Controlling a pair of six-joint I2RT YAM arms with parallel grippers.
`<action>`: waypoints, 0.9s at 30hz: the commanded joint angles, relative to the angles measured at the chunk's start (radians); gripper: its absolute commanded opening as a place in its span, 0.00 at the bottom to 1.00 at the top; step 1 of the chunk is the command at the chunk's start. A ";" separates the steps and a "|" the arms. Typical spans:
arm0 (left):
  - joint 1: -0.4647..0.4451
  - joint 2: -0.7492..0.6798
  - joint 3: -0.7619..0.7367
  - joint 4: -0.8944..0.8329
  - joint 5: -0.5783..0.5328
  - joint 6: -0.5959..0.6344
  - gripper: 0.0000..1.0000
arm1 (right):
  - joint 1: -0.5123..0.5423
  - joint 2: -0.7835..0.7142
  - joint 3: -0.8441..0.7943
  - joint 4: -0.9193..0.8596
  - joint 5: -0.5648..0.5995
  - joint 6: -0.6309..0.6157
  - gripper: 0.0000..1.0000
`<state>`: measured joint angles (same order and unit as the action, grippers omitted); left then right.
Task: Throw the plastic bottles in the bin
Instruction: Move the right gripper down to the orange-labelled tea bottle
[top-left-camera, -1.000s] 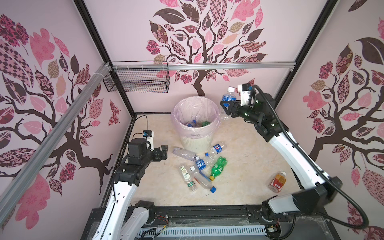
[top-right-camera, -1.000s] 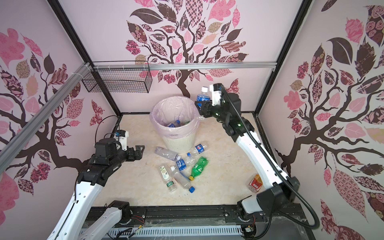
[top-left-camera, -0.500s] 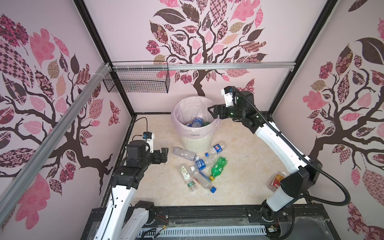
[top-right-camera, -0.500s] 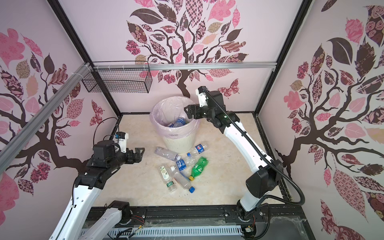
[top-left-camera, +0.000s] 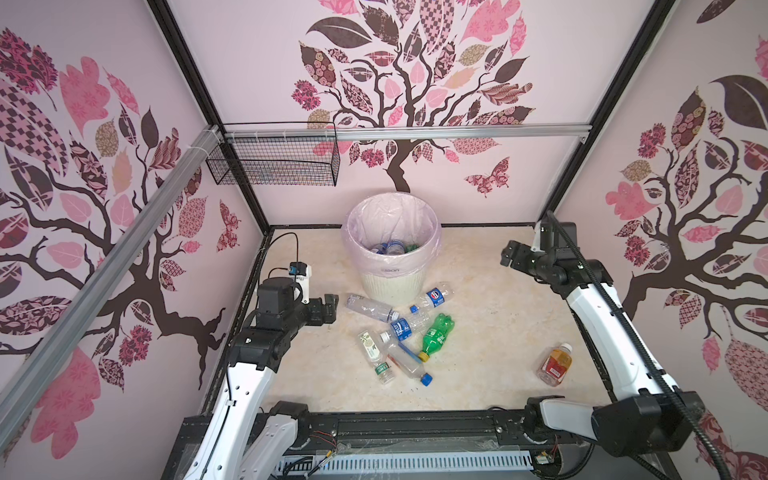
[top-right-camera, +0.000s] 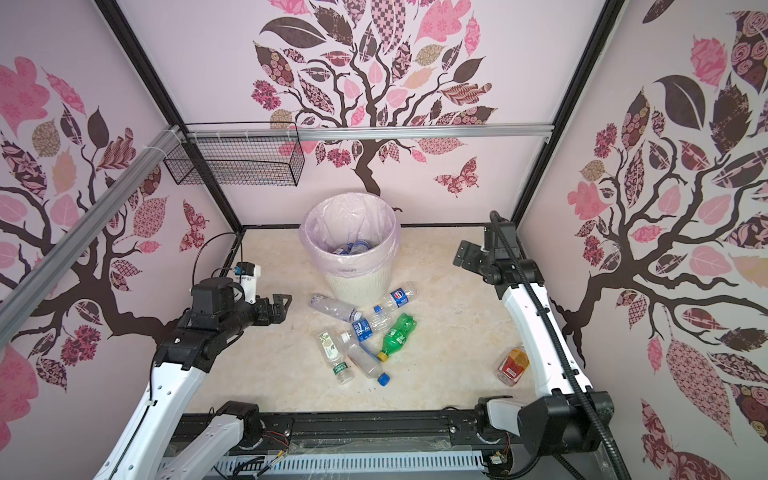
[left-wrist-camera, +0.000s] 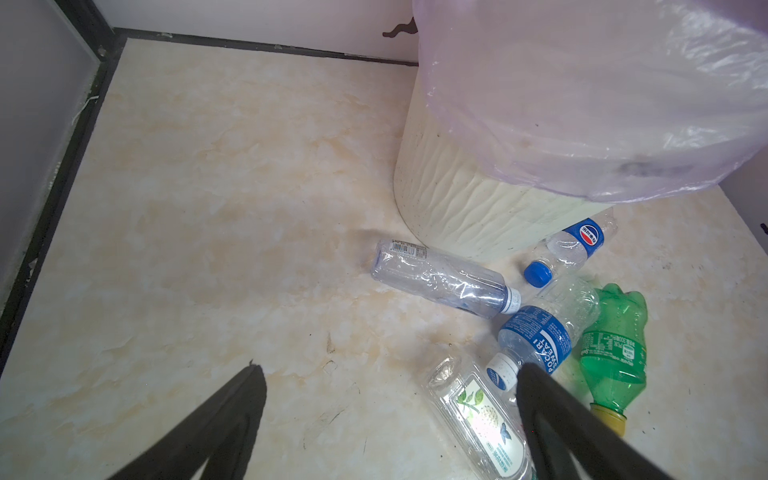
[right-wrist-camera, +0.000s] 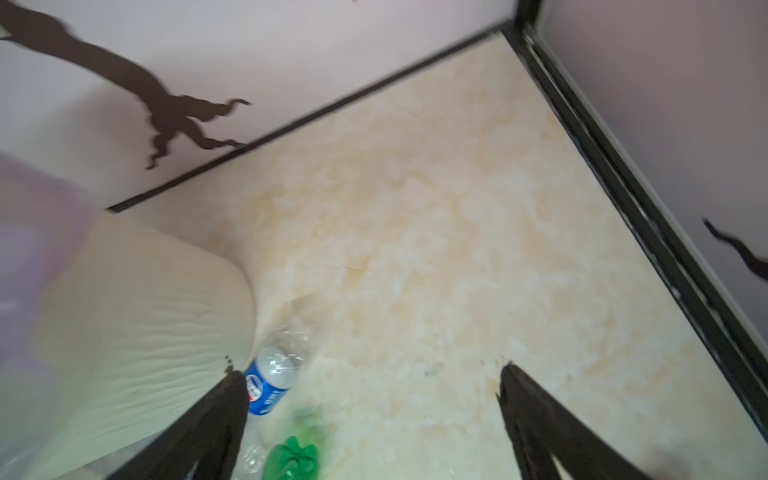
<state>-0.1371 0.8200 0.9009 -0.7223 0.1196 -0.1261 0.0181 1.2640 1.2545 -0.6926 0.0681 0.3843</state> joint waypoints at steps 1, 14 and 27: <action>0.004 0.004 -0.013 0.030 -0.015 0.019 0.98 | -0.032 -0.055 -0.056 -0.096 0.120 0.117 0.99; 0.004 0.040 -0.016 0.060 -0.060 0.028 0.98 | -0.076 0.017 -0.224 -0.192 0.350 0.271 1.00; 0.004 0.074 0.004 0.079 -0.078 0.035 0.98 | -0.240 0.020 -0.347 -0.153 0.292 0.324 1.00</action>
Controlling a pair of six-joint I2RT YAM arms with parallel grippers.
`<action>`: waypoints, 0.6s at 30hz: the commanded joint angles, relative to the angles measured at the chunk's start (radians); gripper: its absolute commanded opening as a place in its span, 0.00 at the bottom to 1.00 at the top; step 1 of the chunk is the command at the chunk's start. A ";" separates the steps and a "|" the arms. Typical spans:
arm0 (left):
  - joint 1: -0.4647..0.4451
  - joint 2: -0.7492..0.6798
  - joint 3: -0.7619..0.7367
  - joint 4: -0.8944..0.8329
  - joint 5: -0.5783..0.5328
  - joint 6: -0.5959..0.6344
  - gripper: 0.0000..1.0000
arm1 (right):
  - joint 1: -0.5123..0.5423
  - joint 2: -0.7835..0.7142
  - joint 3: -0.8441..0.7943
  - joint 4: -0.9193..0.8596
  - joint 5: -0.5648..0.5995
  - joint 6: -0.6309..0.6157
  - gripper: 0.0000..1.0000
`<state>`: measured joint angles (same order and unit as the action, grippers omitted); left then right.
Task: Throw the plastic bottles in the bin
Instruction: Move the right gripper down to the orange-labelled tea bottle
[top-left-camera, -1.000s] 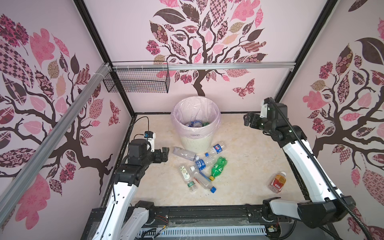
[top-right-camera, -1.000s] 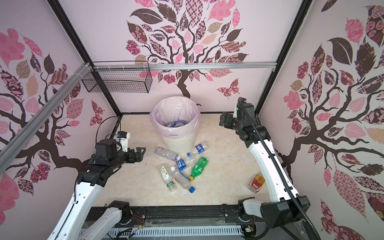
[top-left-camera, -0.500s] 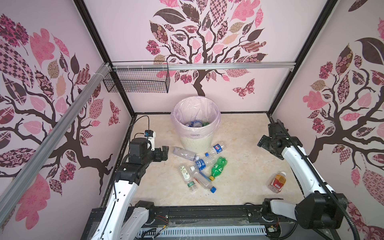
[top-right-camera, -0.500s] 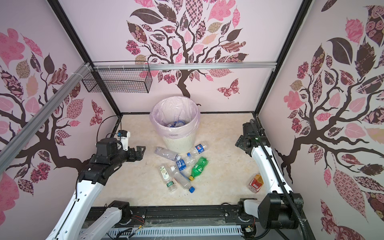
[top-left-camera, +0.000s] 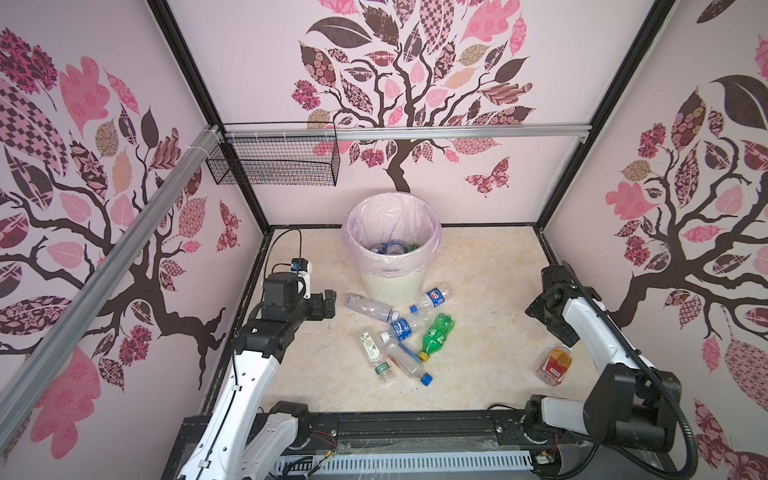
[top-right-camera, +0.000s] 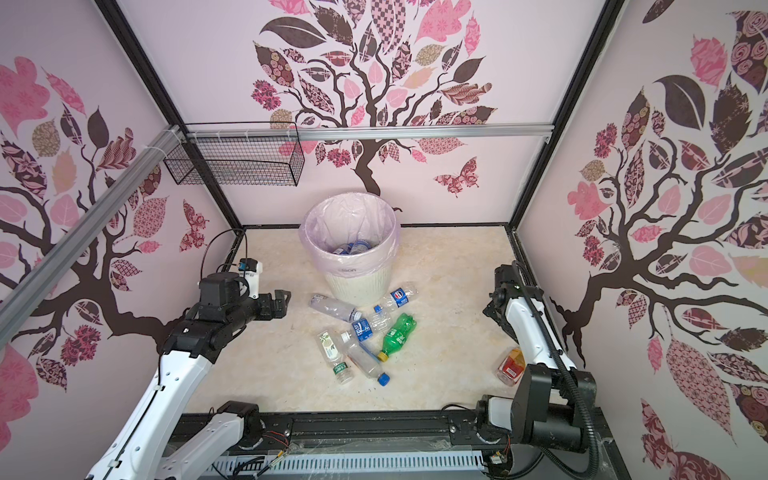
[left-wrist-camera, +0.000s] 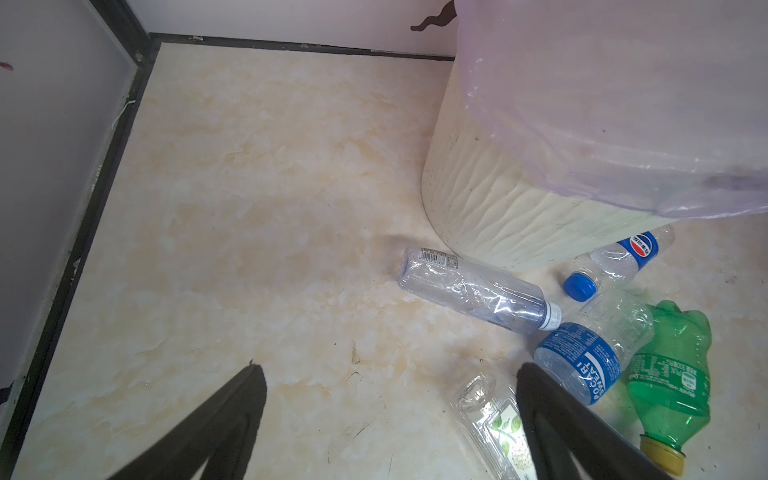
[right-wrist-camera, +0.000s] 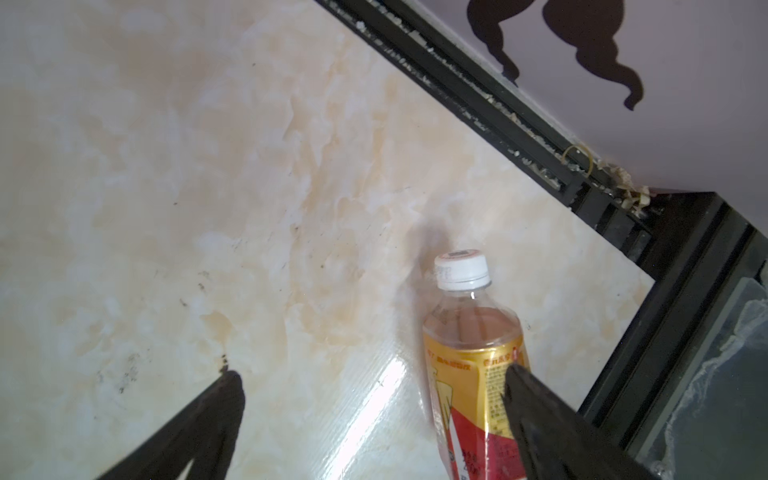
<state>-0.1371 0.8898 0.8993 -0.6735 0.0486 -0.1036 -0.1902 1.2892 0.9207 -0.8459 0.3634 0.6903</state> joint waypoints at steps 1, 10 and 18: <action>0.004 0.006 0.005 0.032 -0.006 0.013 0.98 | -0.042 -0.008 -0.021 0.002 0.012 0.023 1.00; 0.004 0.032 0.023 0.023 -0.013 0.005 0.98 | -0.091 0.006 -0.100 0.024 0.067 0.085 1.00; 0.004 0.055 0.055 0.009 -0.006 -0.001 0.98 | -0.147 -0.023 -0.182 0.061 -0.028 0.104 1.00</action>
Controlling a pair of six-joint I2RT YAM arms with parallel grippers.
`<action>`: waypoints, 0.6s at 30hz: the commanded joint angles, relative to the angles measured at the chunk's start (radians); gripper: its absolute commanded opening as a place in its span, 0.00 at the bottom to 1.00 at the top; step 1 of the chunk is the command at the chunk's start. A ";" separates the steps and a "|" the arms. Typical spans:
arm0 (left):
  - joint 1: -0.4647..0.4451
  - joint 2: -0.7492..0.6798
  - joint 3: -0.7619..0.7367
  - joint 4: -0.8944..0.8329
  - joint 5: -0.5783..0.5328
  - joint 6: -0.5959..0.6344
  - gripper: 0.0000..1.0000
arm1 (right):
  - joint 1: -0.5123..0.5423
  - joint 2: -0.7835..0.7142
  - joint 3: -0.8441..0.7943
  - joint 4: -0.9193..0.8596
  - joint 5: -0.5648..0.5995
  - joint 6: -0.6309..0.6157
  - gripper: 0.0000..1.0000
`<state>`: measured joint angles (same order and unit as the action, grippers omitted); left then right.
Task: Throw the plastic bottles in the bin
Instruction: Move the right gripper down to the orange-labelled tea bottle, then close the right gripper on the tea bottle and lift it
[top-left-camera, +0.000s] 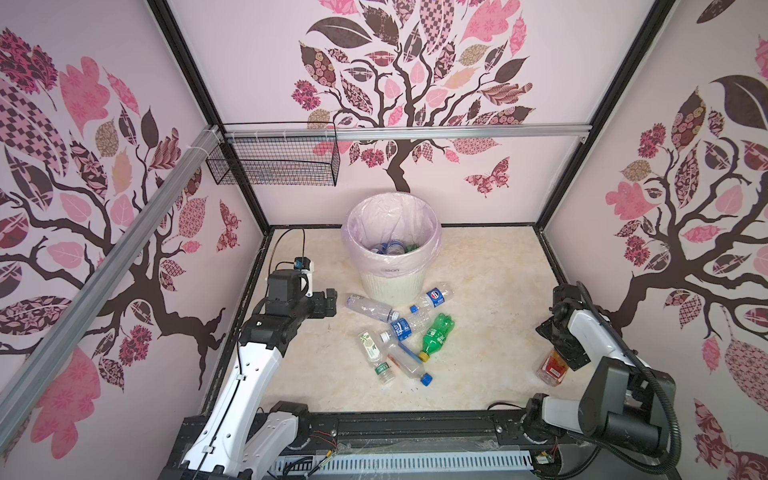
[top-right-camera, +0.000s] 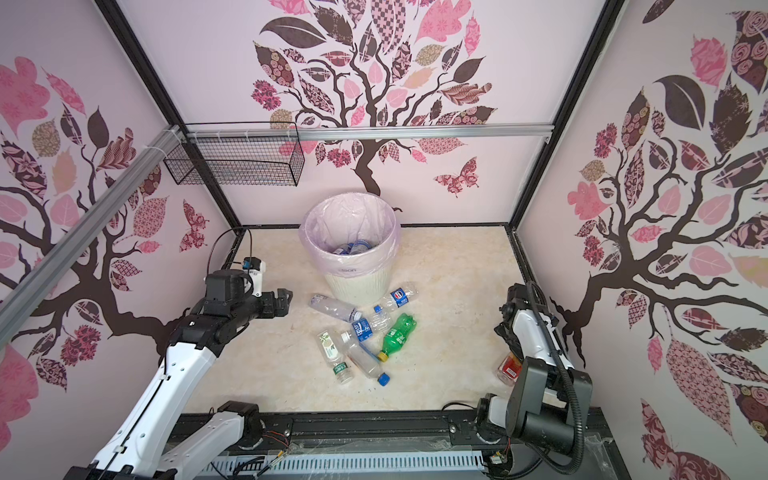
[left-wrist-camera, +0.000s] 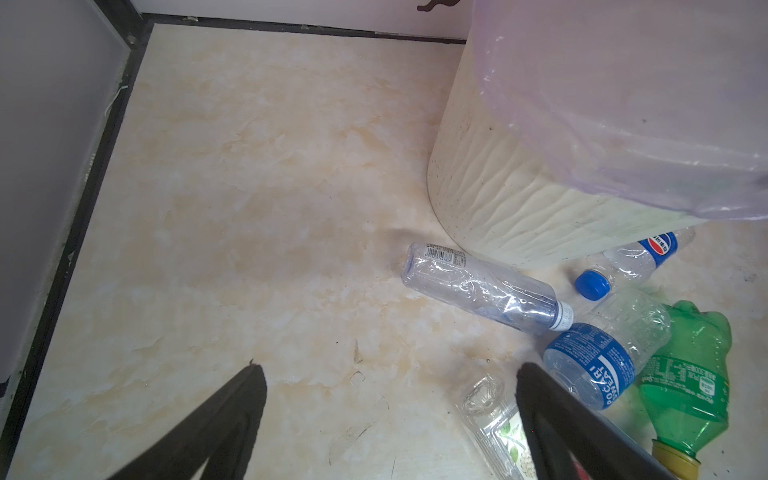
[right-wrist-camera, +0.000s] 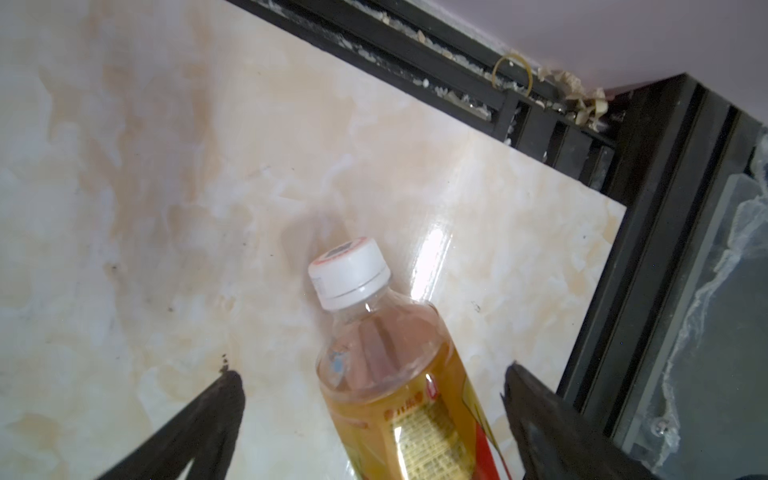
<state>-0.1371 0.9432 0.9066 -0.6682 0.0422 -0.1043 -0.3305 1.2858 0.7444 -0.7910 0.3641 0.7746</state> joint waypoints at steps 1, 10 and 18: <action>0.004 0.003 0.051 0.002 0.003 -0.001 0.98 | -0.007 -0.021 -0.014 0.009 -0.038 0.020 1.00; 0.004 -0.017 0.059 -0.012 -0.001 -0.007 0.98 | -0.007 -0.044 -0.133 0.105 -0.163 0.036 1.00; 0.005 -0.032 0.053 -0.022 -0.005 -0.011 0.98 | -0.007 -0.058 -0.152 0.146 -0.188 0.007 0.88</action>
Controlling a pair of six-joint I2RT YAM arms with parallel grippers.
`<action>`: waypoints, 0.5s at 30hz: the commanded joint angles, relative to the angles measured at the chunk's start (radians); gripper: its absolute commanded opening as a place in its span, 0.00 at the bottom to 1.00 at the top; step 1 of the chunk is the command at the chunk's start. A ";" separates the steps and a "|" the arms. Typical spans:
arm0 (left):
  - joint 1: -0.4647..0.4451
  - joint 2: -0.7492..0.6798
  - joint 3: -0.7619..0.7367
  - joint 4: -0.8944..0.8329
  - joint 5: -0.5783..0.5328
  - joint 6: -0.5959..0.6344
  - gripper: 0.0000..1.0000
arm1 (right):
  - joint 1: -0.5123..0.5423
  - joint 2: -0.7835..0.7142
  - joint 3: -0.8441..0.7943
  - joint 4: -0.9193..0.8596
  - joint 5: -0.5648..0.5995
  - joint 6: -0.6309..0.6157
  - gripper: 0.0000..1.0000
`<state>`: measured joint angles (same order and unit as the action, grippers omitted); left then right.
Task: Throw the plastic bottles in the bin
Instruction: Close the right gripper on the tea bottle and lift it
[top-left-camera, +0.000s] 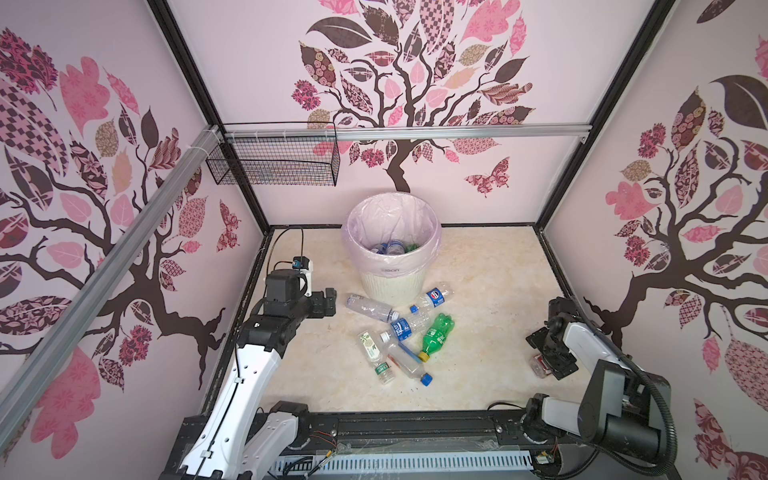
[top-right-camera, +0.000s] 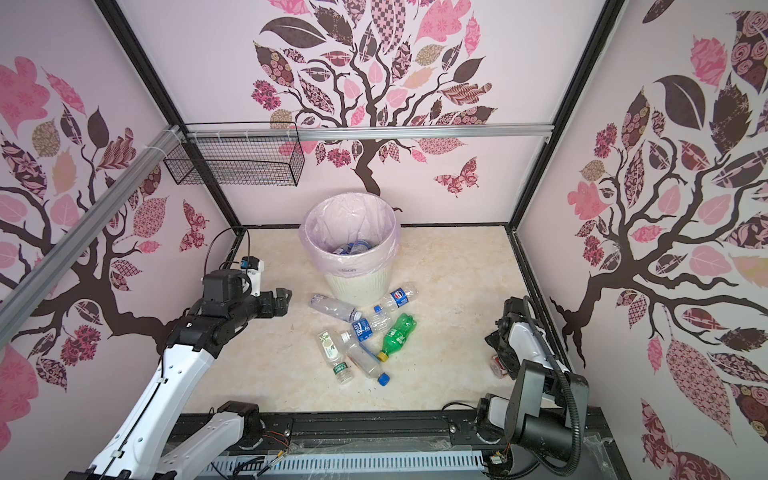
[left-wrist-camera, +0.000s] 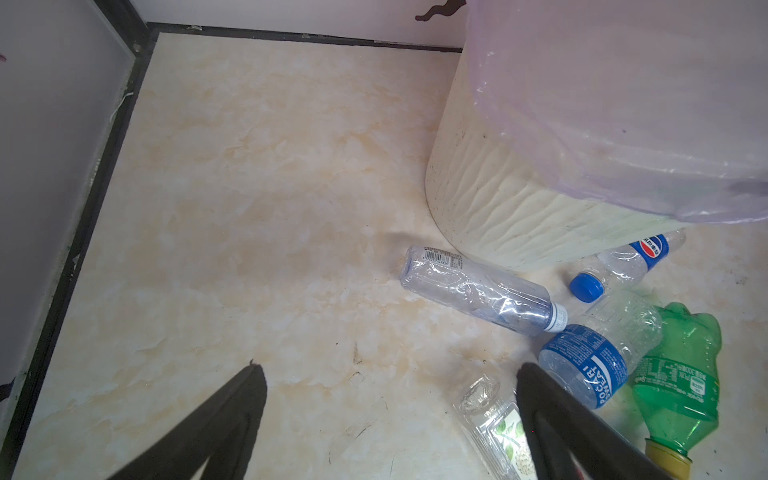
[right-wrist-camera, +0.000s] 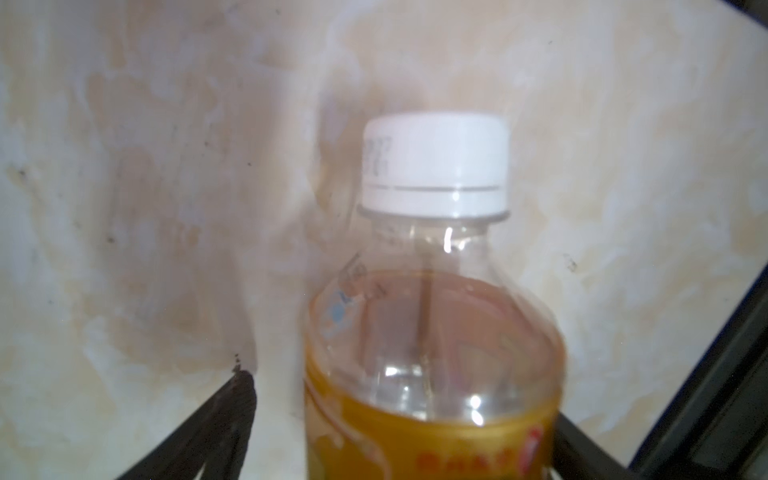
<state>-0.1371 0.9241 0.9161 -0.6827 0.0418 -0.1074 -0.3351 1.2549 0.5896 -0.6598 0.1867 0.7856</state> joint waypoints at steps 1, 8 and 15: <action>0.004 -0.014 0.044 -0.008 -0.004 -0.008 0.98 | -0.002 -0.031 0.001 0.019 -0.010 -0.007 0.87; 0.004 -0.019 0.046 -0.011 0.006 -0.012 0.98 | -0.002 -0.049 -0.018 0.053 -0.013 -0.024 0.80; 0.004 -0.025 0.042 -0.014 0.007 -0.013 0.98 | -0.002 -0.087 -0.023 0.070 -0.032 -0.040 0.72</action>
<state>-0.1371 0.9138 0.9161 -0.6914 0.0429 -0.1093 -0.3351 1.1988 0.5682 -0.5911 0.1608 0.7559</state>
